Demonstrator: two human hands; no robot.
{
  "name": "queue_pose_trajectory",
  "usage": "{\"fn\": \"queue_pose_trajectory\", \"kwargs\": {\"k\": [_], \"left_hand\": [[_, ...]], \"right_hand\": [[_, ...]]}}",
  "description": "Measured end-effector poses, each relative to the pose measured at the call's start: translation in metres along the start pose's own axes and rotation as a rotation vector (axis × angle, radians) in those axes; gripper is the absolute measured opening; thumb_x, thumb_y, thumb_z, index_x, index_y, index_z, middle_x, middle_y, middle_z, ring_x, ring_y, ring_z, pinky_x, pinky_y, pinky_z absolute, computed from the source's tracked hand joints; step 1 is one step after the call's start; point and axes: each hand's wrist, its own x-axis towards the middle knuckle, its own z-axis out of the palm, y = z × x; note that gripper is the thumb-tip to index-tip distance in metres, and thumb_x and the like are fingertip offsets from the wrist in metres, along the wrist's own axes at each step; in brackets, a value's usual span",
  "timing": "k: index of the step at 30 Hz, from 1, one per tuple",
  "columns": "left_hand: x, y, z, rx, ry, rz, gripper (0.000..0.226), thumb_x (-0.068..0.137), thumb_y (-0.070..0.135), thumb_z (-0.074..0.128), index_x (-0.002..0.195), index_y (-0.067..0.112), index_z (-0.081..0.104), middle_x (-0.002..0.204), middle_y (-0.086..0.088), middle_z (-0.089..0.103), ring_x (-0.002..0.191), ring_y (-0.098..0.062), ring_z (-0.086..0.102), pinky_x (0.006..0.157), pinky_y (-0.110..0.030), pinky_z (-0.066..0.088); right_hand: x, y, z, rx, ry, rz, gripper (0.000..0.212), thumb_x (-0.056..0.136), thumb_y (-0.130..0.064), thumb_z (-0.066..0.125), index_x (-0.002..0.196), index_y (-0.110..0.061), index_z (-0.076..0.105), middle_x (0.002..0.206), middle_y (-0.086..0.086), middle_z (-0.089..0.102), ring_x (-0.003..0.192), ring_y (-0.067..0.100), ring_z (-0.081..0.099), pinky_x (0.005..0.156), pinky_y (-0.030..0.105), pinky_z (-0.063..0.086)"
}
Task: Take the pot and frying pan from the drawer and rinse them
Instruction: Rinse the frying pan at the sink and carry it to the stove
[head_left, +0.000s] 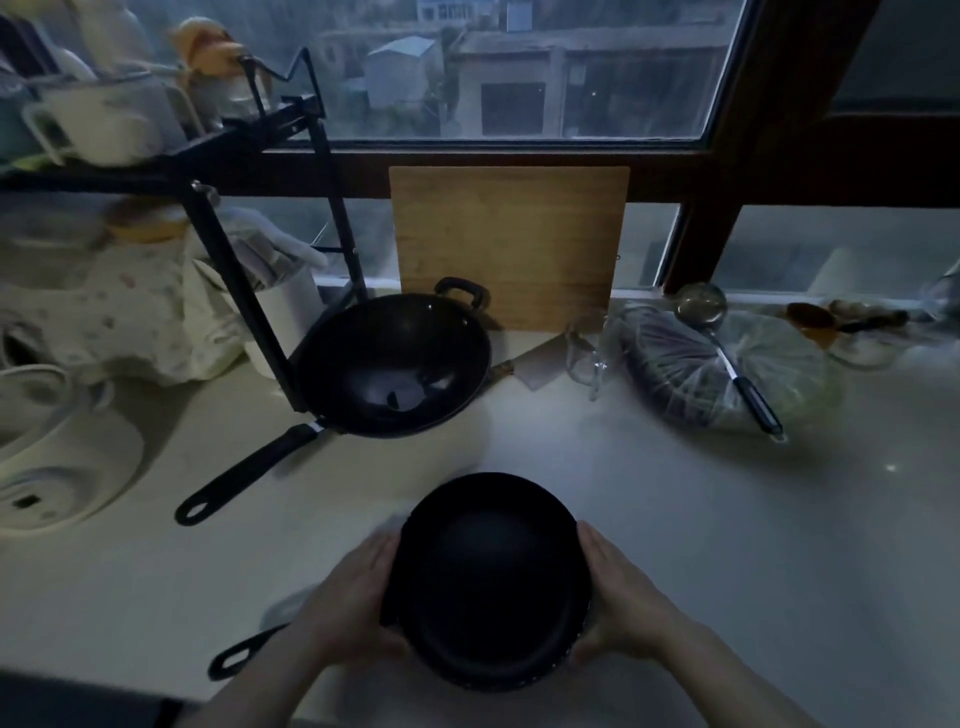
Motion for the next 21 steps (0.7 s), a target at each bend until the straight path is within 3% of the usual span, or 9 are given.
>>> {"fn": "queue_pose_trajectory", "kwargs": {"k": [3,5,8,11,15,17,21], "left_hand": [[0.001,-0.002,0.002,-0.049,0.007,-0.011,0.133,0.05,0.072,0.073,0.15,0.026,-0.001,0.154,0.017,0.003,0.137,0.009,-0.003,0.111,-0.005,-0.002],[0.002,-0.002,0.003,-0.089,-0.022,-0.034,0.138,0.046,0.082,0.069,0.149,0.031,-0.007,0.154,0.021,-0.001,0.141,0.004,0.0,0.113,-0.008,0.003],[0.004,-0.009,0.009,-0.124,-0.048,-0.073,0.14,0.043,0.09,0.062,0.152,0.032,-0.004,0.158,0.015,0.013,0.143,-0.008,0.021,0.116,-0.027,0.025],[0.004,-0.01,0.009,-0.165,-0.064,-0.096,0.143,0.041,0.084,0.07,0.153,0.03,-0.002,0.154,0.012,0.023,0.139,-0.011,0.029,0.111,-0.031,0.034],[0.004,-0.005,0.008,-0.342,-0.099,-0.16,0.144,0.039,0.06,0.084,0.152,0.031,-0.001,0.141,0.01,0.027,0.135,-0.008,0.027,0.108,-0.02,0.033],[0.005,-0.005,0.01,-0.405,-0.085,-0.156,0.141,0.041,0.057,0.087,0.151,0.036,0.001,0.14,0.012,0.028,0.133,-0.006,0.028,0.107,-0.024,0.037],[0.011,0.001,0.01,-0.413,-0.081,-0.118,0.137,0.044,0.057,0.089,0.149,0.044,0.003,0.143,0.015,0.026,0.132,-0.002,0.029,0.104,-0.027,0.042]], "right_hand": [[0.004,0.007,0.005,0.023,-0.008,0.024,0.161,0.032,-0.082,0.077,0.155,-0.021,-0.006,0.161,-0.01,0.005,0.149,0.007,0.007,0.122,0.029,0.017],[0.004,0.009,0.006,0.037,-0.004,0.038,0.162,0.031,-0.081,0.079,0.155,-0.024,-0.007,0.163,-0.009,0.003,0.15,0.009,0.006,0.121,0.032,0.02],[0.001,0.003,0.002,0.072,-0.008,0.032,0.158,0.038,-0.066,0.086,0.155,-0.023,-0.011,0.163,-0.011,-0.002,0.15,0.008,0.003,0.122,0.027,0.014],[-0.001,0.001,0.001,0.087,-0.031,0.076,0.159,0.039,-0.065,0.084,0.154,-0.017,-0.016,0.164,-0.005,-0.004,0.15,0.012,0.0,0.121,0.027,0.011],[0.002,0.007,0.009,0.162,-0.014,0.142,0.166,0.026,-0.075,0.082,0.154,-0.028,-0.012,0.162,-0.009,0.01,0.149,0.012,0.014,0.118,0.041,0.026],[0.001,0.016,0.016,0.227,0.004,0.122,0.165,0.025,-0.076,0.085,0.155,-0.031,-0.006,0.159,-0.011,0.016,0.147,0.011,0.019,0.116,0.04,0.031],[-0.02,0.008,0.007,0.296,0.071,0.082,0.143,0.038,-0.042,0.096,0.152,-0.032,0.011,0.15,-0.012,0.03,0.14,0.009,0.031,0.112,0.038,0.038]]}}
